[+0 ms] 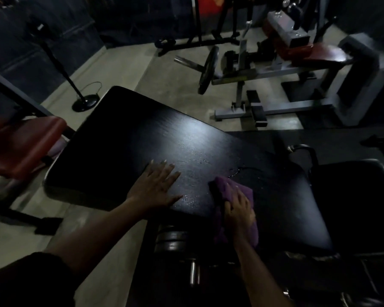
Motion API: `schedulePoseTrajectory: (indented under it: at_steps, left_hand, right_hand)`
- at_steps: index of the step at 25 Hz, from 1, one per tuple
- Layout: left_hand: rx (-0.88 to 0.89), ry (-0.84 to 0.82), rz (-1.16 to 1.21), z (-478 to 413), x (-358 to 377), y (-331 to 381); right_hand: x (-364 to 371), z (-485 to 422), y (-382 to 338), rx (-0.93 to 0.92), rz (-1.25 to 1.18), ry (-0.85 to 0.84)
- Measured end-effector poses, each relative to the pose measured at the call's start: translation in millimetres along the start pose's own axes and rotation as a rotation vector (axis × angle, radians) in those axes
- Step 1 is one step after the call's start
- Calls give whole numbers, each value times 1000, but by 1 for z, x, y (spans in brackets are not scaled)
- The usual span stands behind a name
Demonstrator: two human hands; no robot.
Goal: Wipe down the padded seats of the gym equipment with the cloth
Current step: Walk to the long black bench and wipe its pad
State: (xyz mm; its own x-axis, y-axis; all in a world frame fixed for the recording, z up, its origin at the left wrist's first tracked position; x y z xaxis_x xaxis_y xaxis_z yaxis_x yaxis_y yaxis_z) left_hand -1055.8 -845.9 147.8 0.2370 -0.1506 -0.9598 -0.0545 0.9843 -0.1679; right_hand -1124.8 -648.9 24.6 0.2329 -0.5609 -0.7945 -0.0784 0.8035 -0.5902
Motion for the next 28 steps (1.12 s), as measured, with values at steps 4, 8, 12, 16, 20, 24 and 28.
schedulePoseTrajectory:
  at_steps: [4, 8, 12, 16, 20, 24, 28]
  left_hand:
    - [17, 10, -97, 0, 10, 1]
    - [18, 23, -171, 1, 12, 0]
    - [0, 36, -177, -1, 15, -3]
    - [-1, 106, -153, 1, 12, 2]
    - [-24, 90, -171, 0, 11, 2]
    - [-15, 82, -185, -2, 11, 2]
    - [-30, 86, -167, 0, 12, 2]
  right_hand:
    - [-16, -26, 35, 223, -50, -73]
    - [-15, -38, -96, -246, -223, 120]
    - [18, -49, -141, -482, -153, -120]
    - [17, -86, -81, -457, -64, -14]
    - [18, -126, -22, -283, -37, 7]
    - [0, -155, 41, -10, -16, -5]
    - [-18, -120, -29, -112, -161, 188]
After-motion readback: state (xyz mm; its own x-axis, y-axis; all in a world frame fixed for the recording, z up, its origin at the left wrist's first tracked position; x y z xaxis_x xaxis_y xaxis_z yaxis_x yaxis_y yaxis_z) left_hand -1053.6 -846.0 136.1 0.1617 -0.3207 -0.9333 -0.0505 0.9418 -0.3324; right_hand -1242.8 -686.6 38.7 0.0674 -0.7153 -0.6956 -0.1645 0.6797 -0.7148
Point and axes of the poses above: each hand's wrist, its own z-axis away from the middle knuckle, its own x-axis out of the palm, y = z × x, the point moved 3 cm from there along -z, towards the middle knuckle, and after that the axes turned 6 degrees about z, right-handed, at the moved point
